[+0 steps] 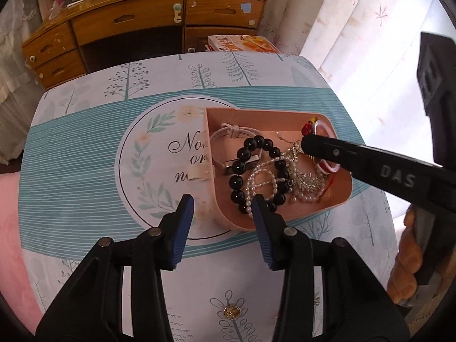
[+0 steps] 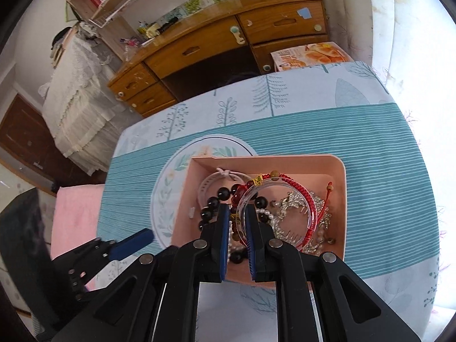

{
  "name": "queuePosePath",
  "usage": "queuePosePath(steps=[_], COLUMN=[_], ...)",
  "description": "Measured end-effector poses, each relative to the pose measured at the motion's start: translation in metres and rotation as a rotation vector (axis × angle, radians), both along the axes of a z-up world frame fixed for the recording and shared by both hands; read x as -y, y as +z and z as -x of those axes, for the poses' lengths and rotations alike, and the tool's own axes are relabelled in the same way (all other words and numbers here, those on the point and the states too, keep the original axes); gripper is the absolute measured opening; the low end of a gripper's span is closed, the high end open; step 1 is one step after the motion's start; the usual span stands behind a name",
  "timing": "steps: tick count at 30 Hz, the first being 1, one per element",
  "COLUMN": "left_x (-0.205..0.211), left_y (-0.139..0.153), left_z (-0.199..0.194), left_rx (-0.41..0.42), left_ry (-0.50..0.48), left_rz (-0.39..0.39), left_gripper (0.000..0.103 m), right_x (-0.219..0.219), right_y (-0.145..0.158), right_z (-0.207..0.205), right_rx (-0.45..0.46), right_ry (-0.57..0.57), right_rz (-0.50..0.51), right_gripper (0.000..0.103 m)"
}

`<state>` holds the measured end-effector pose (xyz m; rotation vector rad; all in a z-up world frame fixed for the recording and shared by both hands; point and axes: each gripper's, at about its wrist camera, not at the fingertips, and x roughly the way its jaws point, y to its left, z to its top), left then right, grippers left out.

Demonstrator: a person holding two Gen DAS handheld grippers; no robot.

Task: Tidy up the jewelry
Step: 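Lower both held items into the pink box and open both tools, then move both tools back over the rings and blue flower brooch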

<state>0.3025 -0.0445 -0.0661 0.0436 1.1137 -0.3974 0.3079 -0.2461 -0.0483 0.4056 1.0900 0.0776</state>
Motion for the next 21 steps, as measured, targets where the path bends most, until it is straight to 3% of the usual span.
queuePosePath(steps=[2, 6, 12, 21], left_x=[-0.003, -0.006, -0.009, -0.014], left_y=[0.001, 0.002, 0.004, 0.018], left_z=[0.001, 0.004, 0.015, 0.038], left_rx=[0.005, 0.009, 0.024, 0.061], left_ry=[0.008, 0.014, 0.028, 0.040], left_rz=[0.000, 0.009, 0.003, 0.006], left_gripper=[0.039, 0.039, 0.039, 0.039], right_x=[0.002, 0.012, 0.016, 0.012], right_y=[-0.009, -0.027, -0.033, -0.009], right_z=[-0.006, -0.005, 0.009, 0.051], right_rx=[-0.026, -0.053, -0.042, 0.008], right_ry=[-0.012, -0.043, -0.057, -0.018], right_rz=[-0.008, -0.071, -0.048, 0.016], right_gripper=[0.013, 0.029, 0.029, 0.029])
